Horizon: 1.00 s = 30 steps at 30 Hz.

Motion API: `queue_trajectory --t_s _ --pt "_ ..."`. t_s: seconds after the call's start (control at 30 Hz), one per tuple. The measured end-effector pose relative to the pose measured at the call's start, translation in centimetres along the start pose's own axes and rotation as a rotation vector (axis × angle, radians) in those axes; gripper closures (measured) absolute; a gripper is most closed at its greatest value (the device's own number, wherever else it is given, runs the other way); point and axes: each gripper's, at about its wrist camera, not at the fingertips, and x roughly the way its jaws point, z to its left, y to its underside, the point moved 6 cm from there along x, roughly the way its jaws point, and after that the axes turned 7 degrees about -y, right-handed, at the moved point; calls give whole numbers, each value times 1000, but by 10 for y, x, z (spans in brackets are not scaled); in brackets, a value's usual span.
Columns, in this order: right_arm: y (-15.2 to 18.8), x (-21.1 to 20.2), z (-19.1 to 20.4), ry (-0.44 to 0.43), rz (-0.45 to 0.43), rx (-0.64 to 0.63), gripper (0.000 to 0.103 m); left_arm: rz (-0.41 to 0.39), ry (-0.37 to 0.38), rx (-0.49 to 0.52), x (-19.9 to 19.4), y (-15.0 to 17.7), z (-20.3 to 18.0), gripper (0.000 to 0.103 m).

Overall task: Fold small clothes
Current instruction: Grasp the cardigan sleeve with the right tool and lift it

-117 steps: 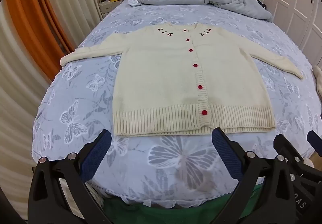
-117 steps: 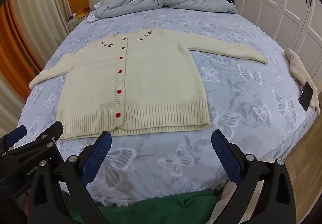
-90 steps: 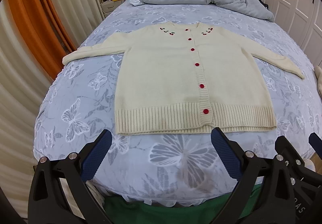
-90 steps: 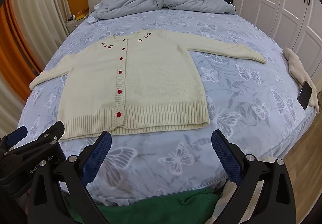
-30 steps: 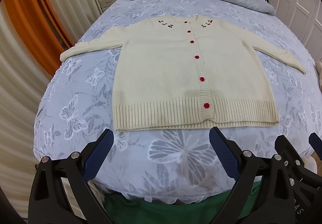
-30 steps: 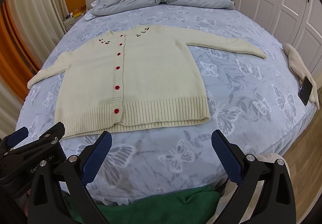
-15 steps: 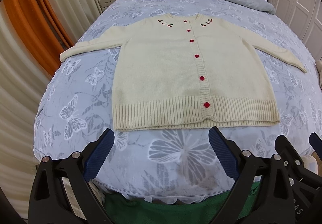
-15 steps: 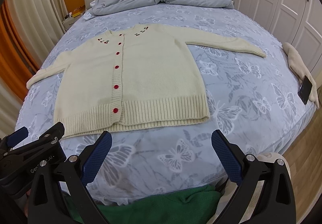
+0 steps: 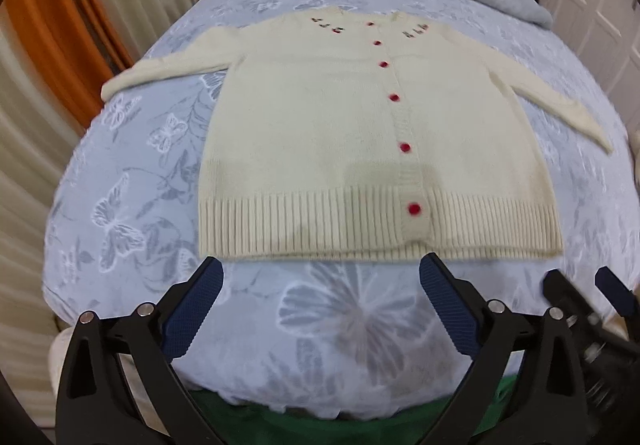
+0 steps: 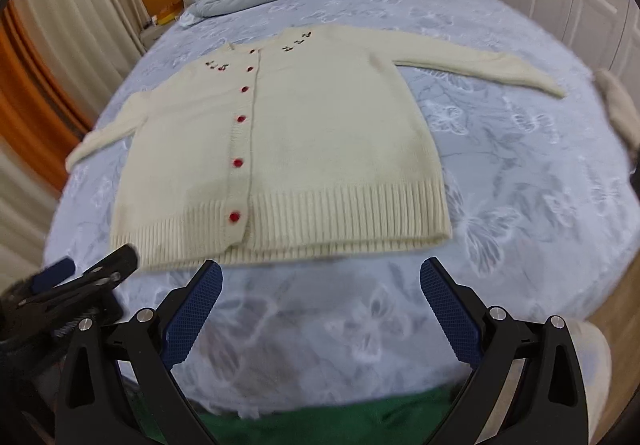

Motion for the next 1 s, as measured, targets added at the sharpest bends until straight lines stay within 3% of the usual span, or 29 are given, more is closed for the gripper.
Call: queue_trajectory --t_s 0.13,0.4,0.47,0.6,0.7,0.73,0.8,0.83,0.9,1.0 --pt "-49 17 -61 -18 -39 116 5 0 3 -80 21 -24 13 5" --pt "-179 92 -246 23 -150 436 6 -26 -8 -135 56 -74 20 5" --pt "-200 109 -290 43 -176 526 16 -32 -19 -130 63 -82 18 5" --pt "-225 131 -353 47 -230 708 18 -4 -17 -138 82 -89 15 5" --pt "-236 144 -372 42 -240 746 24 3 -19 -149 92 -90 15 5" --pt "-240 149 -374 41 -238 741 33 9 -17 -152 97 -90 15 5" --pt "-250 153 -369 21 -251 716 61 24 -14 -157 106 -89 16 5" --pt "-255 154 -364 -6 -255 708 93 29 -13 -159 108 -89 16 5" --pt "-269 139 -353 -56 -336 672 93 34 -11 -162 113 -89 17 5" --pt "-308 111 -292 -214 -435 533 93 27 1 -176 116 -90 22 5"
